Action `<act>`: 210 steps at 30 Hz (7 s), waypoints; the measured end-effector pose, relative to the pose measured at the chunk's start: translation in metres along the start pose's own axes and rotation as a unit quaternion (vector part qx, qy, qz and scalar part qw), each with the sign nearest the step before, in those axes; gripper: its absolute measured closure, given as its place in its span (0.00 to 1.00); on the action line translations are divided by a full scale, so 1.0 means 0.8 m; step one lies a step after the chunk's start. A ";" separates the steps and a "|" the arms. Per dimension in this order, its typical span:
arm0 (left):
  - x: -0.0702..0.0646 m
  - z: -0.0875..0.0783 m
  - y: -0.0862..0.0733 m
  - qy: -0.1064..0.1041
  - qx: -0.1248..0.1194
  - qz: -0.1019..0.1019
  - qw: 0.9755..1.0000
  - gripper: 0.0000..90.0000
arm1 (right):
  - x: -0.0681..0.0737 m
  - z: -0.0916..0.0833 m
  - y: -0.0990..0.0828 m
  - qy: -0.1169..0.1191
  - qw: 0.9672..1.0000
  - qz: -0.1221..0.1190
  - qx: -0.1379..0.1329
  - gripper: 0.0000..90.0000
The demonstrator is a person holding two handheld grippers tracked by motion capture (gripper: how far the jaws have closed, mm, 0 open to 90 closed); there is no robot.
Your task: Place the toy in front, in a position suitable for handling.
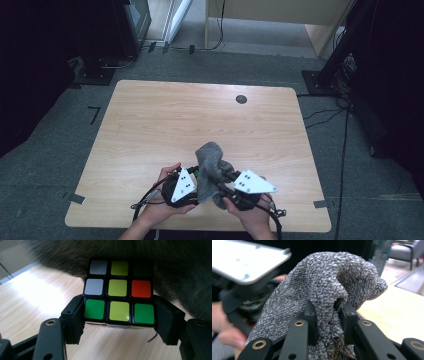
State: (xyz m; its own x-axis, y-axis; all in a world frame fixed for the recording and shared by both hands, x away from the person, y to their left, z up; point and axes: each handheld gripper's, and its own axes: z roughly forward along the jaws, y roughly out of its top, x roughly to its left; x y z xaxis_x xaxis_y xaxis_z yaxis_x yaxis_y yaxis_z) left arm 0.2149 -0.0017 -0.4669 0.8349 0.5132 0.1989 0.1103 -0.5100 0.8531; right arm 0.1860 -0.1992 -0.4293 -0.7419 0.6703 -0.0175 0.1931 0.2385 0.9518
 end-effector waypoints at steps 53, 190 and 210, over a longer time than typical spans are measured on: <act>0.027 -0.043 0.003 -0.016 -0.100 -0.023 0.995 0.38 | -0.069 -0.007 -0.037 -0.020 0.991 0.134 0.001 0.81; 0.068 -0.038 0.001 -0.072 -0.123 -0.282 0.949 0.38 | -0.002 0.024 -0.026 -0.042 0.998 -0.044 -0.017 0.32; 0.070 -0.036 0.002 -0.112 -0.118 -0.251 0.954 0.29 | 0.001 0.027 -0.029 -0.094 0.994 -0.056 0.018 0.39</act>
State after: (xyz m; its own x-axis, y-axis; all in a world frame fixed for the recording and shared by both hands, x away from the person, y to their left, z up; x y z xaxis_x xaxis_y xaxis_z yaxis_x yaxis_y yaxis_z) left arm 0.2464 0.0459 -0.4402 0.8060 0.4780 -0.3491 0.4242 -0.0552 0.9039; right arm 0.1952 -0.1891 -0.4578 -0.6274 0.7569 -0.1831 0.1414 0.3419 0.9290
